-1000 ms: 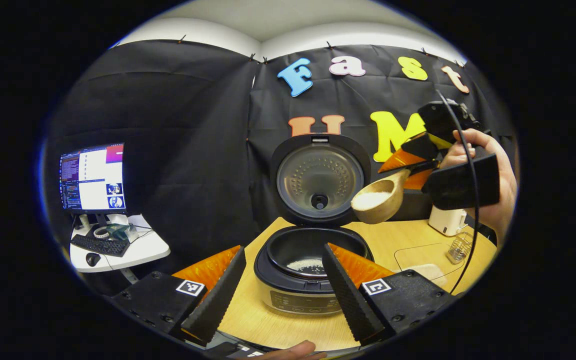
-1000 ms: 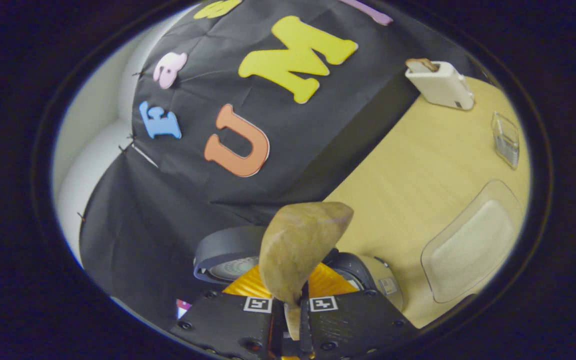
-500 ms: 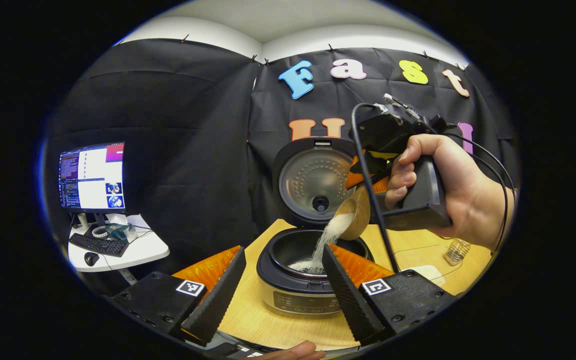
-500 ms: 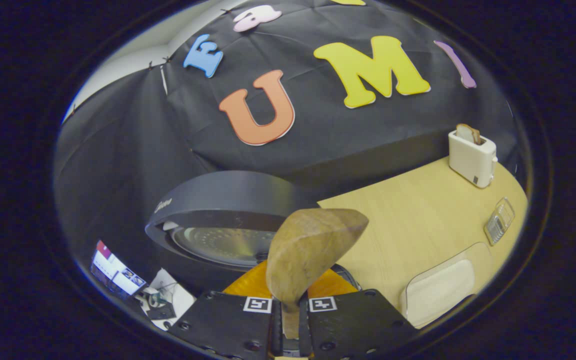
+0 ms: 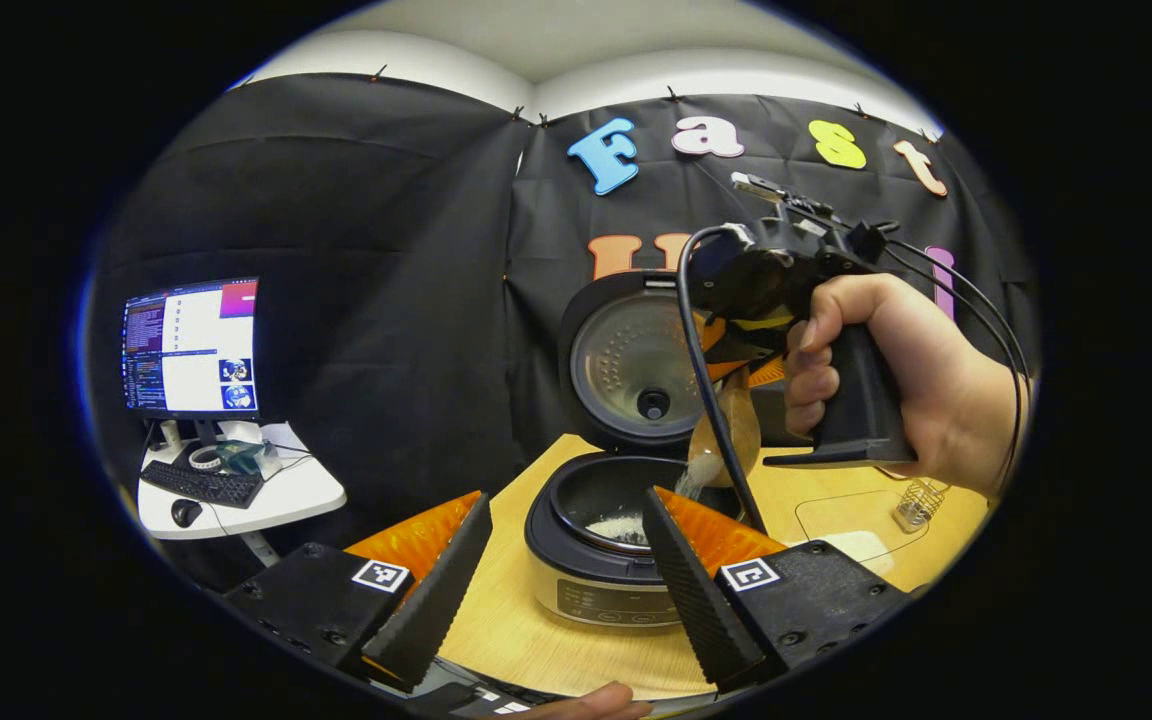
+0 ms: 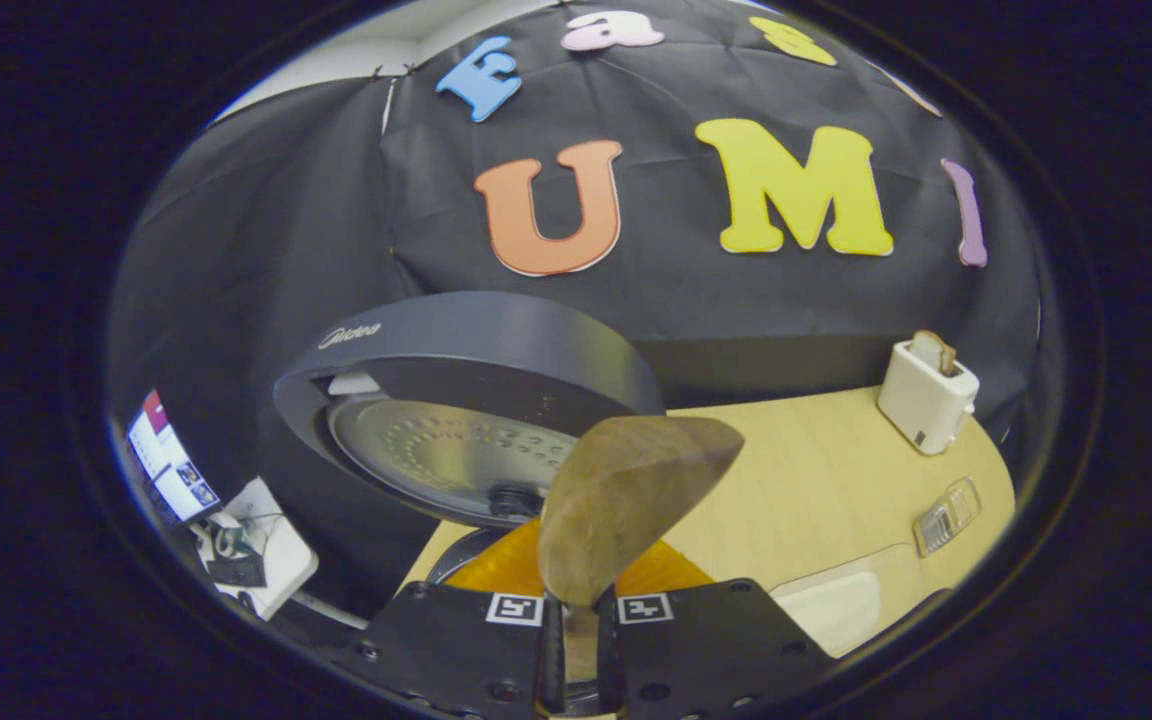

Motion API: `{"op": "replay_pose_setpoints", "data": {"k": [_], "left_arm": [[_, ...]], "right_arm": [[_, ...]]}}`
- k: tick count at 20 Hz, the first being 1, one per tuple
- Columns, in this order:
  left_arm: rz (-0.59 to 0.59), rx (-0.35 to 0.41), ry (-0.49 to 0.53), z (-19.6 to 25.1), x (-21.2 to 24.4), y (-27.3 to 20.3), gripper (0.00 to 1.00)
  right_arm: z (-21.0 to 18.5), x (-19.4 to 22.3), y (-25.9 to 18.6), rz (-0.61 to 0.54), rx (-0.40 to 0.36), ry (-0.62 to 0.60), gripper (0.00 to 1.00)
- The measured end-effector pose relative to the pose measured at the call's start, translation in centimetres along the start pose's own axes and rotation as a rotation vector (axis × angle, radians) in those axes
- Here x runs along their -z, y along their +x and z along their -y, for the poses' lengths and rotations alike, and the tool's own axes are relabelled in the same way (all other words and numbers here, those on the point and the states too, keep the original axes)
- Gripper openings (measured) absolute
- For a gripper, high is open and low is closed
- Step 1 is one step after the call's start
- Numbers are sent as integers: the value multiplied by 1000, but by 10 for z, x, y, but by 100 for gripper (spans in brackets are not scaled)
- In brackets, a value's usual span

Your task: Close the left gripper, press the button to open the rice cooker; take a wooden spoon from the chopstick holder with the right hand, scoop a spoonful of rice and pour it into the rice cooker, then put the wooden spoon back into the chopstick holder.

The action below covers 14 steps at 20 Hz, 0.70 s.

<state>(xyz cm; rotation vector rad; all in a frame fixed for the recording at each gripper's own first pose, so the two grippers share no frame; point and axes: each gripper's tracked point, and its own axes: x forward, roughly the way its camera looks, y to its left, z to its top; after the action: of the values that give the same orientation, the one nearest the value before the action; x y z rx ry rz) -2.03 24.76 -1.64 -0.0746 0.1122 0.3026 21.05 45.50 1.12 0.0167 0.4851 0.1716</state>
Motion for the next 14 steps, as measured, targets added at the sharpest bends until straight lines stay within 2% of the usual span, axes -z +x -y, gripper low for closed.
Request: {"op": "replay_pose_setpoints", "data": {"k": [3, 5, 10, 12, 14], "left_arm": [[16, -35, 29, -6, -5, -5, 97], [17, -30, 20, -3, -6, -5, 97], [13, -85, 54, -12, -6, -9, 97], [11, -87, 59, -11, -6, -9, 97], [0, -97, 68, -12, -3, -8, 97]], "right_arm": [[2, 3, 0, -11, 38, -103, 12], [1, 1, 1, 5, 61, -203, 12], [-17, -5, -13, 106, 108, -506, 13], [-29, 1, -18, 133, 95, -594, 13], [-33, -3, -28, 172, 107, -629, 13]]}}
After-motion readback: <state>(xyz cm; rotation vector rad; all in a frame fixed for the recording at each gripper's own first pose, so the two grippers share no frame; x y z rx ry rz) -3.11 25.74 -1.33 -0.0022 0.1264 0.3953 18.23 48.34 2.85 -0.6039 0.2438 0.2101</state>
